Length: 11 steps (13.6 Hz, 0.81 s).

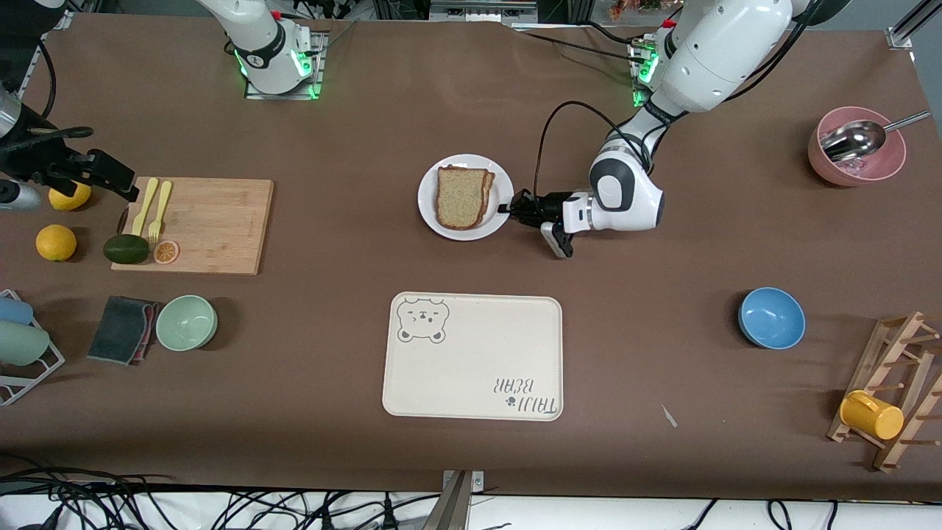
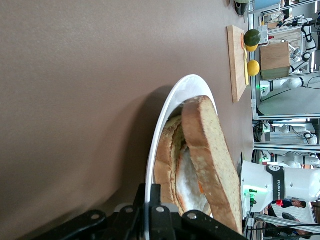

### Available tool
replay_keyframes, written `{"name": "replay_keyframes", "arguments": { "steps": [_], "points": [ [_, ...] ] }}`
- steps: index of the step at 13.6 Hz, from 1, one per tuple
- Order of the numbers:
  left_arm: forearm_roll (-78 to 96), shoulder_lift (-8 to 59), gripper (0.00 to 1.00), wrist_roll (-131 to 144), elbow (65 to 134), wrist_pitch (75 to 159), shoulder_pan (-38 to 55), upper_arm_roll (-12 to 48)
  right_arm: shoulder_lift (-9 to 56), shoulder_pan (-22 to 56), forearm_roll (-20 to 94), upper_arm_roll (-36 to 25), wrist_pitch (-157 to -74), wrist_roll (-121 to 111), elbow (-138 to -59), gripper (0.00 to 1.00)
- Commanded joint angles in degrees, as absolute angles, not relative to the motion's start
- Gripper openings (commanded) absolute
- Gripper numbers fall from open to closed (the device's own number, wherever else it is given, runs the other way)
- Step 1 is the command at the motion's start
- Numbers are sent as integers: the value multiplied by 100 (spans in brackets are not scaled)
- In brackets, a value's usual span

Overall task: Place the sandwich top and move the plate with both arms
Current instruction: 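Close the left gripper on the plate rim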

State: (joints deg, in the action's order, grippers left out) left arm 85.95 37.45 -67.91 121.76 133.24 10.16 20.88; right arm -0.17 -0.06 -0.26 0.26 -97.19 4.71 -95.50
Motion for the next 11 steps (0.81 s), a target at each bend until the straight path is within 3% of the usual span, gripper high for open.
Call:
{"name": "replay_keyframes", "arguments": {
  "steps": [1,11],
  "points": [
    [8736,3771,0,-6943,12094,13359,1055,2057,26,-79,62,97,-9598,510,-9413,100],
    [8728,3560,0,-6856,12155,13176,888,2057,18,-79,62,97,-9598,510,-9413,100]
  ]
}}
